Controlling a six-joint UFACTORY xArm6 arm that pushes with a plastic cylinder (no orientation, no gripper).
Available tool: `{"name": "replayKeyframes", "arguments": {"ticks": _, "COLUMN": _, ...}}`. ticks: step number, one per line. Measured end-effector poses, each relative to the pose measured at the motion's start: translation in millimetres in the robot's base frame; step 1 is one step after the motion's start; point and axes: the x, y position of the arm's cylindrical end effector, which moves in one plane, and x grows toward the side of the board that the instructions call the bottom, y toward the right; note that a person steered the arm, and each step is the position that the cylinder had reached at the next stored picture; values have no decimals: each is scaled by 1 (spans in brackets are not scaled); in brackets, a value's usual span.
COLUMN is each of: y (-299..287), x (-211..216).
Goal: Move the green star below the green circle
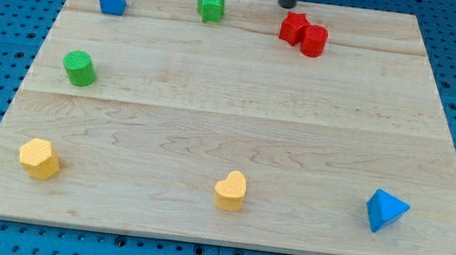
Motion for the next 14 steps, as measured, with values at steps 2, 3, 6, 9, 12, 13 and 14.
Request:
{"name": "replayKeyframes", "arguments": {"ticks": 2, "y": -123, "x": 7}}
{"name": "replayKeyframes", "arguments": {"ticks": 3, "y": -195, "x": 22}}
{"name": "replayKeyframes", "arguments": {"ticks": 6, "y": -134, "x": 9}}
{"name": "replayKeyframes", "arguments": {"ticks": 9, "y": -158, "x": 1}}
{"name": "replayKeyframes", "arguments": {"ticks": 12, "y": -142, "x": 66}}
{"name": "replayKeyframes", "arguments": {"ticks": 13, "y": -165, "x": 104}}
{"name": "replayKeyframes", "arguments": {"ticks": 14, "y": -150, "x": 126}}
